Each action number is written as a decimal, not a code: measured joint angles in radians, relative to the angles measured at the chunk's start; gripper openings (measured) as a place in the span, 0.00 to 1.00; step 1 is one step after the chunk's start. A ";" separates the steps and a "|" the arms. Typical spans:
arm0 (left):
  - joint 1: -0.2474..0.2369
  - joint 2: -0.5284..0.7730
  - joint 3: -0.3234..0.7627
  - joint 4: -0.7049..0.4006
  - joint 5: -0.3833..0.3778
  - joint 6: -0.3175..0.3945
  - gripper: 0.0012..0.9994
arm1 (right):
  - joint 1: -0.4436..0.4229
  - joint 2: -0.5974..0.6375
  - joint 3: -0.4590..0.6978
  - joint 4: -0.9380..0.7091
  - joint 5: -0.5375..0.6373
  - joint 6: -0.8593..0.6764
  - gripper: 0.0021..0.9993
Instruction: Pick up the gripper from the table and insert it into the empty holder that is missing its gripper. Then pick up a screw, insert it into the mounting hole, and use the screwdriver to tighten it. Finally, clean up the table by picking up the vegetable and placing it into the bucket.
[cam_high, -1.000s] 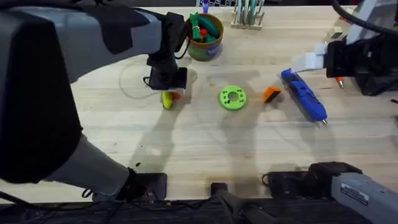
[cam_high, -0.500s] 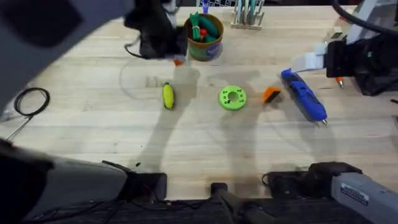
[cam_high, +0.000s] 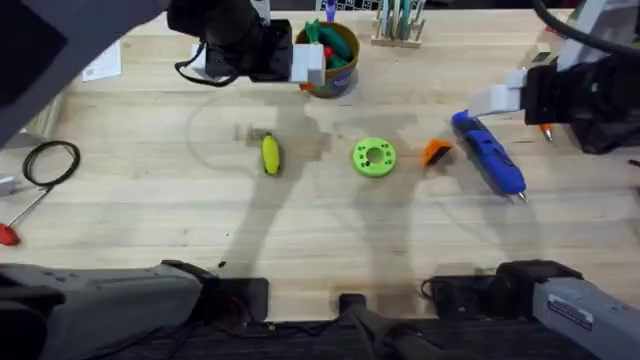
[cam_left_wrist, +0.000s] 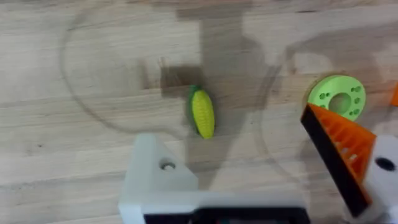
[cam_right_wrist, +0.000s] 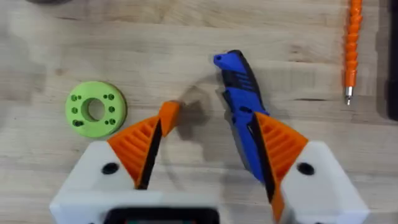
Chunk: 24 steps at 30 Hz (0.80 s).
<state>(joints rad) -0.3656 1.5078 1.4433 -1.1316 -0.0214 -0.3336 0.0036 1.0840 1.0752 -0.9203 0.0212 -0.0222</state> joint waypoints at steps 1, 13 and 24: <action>0.000 -0.001 0.000 0.000 -0.003 0.000 0.99 | 0.000 0.000 0.000 0.000 0.000 0.000 0.87; 0.000 -0.012 0.029 -0.044 -0.028 0.175 0.99 | 0.000 0.000 0.000 0.000 0.000 0.000 0.87; 0.045 -0.114 0.030 0.016 -0.092 0.273 0.99 | 0.000 0.000 0.000 0.000 0.000 0.000 0.87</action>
<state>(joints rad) -0.3203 1.3938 1.4731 -1.1158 -0.1135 -0.0604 0.0036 1.0840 1.0752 -0.9203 0.0212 -0.0223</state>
